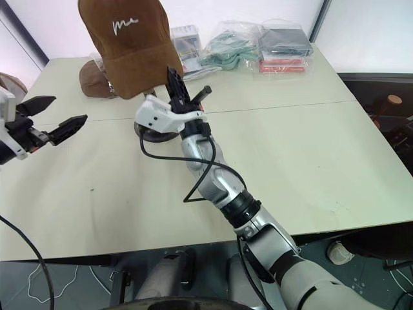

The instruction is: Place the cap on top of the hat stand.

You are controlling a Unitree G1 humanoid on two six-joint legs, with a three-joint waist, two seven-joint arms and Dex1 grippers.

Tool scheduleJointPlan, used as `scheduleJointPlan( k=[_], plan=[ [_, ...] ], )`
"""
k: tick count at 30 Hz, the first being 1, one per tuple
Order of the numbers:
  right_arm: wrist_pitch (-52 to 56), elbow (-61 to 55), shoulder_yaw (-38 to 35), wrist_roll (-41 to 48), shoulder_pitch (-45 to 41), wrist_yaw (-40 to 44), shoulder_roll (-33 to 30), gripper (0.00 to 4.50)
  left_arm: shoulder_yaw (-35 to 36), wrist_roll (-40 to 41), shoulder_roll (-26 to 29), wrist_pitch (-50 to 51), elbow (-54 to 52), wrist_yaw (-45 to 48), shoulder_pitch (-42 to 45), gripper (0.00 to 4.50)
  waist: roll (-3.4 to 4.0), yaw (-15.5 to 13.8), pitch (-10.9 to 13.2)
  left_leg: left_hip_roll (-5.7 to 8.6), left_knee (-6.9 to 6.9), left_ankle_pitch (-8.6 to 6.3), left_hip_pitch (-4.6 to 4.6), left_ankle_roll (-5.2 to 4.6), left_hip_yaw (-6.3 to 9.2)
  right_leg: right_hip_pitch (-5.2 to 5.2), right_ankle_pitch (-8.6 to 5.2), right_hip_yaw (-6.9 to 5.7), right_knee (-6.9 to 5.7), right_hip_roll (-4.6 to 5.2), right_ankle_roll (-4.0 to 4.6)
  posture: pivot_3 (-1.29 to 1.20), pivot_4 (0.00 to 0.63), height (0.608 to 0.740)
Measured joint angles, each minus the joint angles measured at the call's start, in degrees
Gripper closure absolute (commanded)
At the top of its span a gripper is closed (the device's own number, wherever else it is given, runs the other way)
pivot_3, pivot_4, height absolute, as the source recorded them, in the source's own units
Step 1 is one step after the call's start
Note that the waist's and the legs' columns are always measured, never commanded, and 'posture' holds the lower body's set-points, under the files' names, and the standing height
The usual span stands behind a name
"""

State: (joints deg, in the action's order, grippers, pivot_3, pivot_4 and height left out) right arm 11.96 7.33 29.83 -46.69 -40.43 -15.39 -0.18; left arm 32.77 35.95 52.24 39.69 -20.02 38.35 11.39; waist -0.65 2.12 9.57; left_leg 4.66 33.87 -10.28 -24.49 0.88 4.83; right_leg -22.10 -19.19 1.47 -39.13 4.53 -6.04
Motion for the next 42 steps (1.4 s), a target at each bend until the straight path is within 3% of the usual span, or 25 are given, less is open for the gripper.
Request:
scheduleJointPlan(
  k=[9, 22, 25, 32, 38, 42],
  plan=[
    [-1.7, 6.8, 3.6, -4.8, 5.3, -7.7, 0.2, 4.46, 0.5, 1.5, 1.8, 1.5, -0.8, 0.5, 0.2, 0.00, -0.03, 0.2, 0.0, -0.01, -0.02, 0.05, 0.01, 0.08, 0.01, 0.00, -0.01, 0.00, -0.01, -0.02, 0.03, 0.00, 0.150, 0.740],
    [-11.6, 16.7, 4.0, -2.3, 6.7, -14.6, 0.5, 4.46, 0.5, 1.6, 1.9, 1.2, -0.3, 0.9, 0.2, 0.00, -0.05, 0.4, 0.0, -0.03, -0.03, 0.07, 0.01, 0.12, 0.00, 0.01, -0.01, -0.01, -0.01, -0.05, 0.03, 0.00, 0.150, 0.740],
    [-12.6, 17.5, 4.0, -2.0, 6.7, -14.9, 1.0, 3.53, 0.5, 1.5, 1.9, 1.0, -0.2, 0.9, 0.4, 0.00, -0.05, 0.4, 0.0, -0.03, -0.03, 0.07, 0.01, 0.11, 0.00, 0.01, -0.01, -0.01, -0.01, -0.06, 0.03, 0.00, 0.150, 0.740],
    [-14.4, 18.9, 4.0, -0.4, 6.7, -11.2, 0.1, 0.08, -0.2, 1.0, 1.9, 0.8, 1.0, 1.3, 1.8, 0.00, -0.08, 0.3, 0.0, -0.03, -0.02, 0.06, 0.01, 0.10, 0.01, 0.03, -0.01, -0.02, -0.01, -0.07, 0.03, 0.00, 0.150, 0.740],
    [-18.7, 17.5, 2.7, 5.0, 9.7, 1.2, -7.9, 0.03, -0.4, 0.8, 2.8, -0.2, 1.7, 2.2, 3.0, 0.00, -0.11, 0.3, 0.0, -0.03, 0.00, 0.00, 0.02, 0.00, 0.01, 0.08, -0.01, -0.02, 0.00, -0.06, 0.03, 0.00, 0.150, 0.740],
    [-17.9, 11.0, -2.6, 12.6, 12.0, 12.4, -12.3, 0.03, -0.9, 0.3, 2.9, -0.8, 2.9, 2.7, 4.2, 0.00, -0.13, 0.2, 0.0, -0.05, 0.02, -0.01, 0.04, -0.02, 0.02, 0.17, -0.01, -0.03, 0.00, -0.07, 0.03, 0.00, 0.150, 0.740]
  ],
)
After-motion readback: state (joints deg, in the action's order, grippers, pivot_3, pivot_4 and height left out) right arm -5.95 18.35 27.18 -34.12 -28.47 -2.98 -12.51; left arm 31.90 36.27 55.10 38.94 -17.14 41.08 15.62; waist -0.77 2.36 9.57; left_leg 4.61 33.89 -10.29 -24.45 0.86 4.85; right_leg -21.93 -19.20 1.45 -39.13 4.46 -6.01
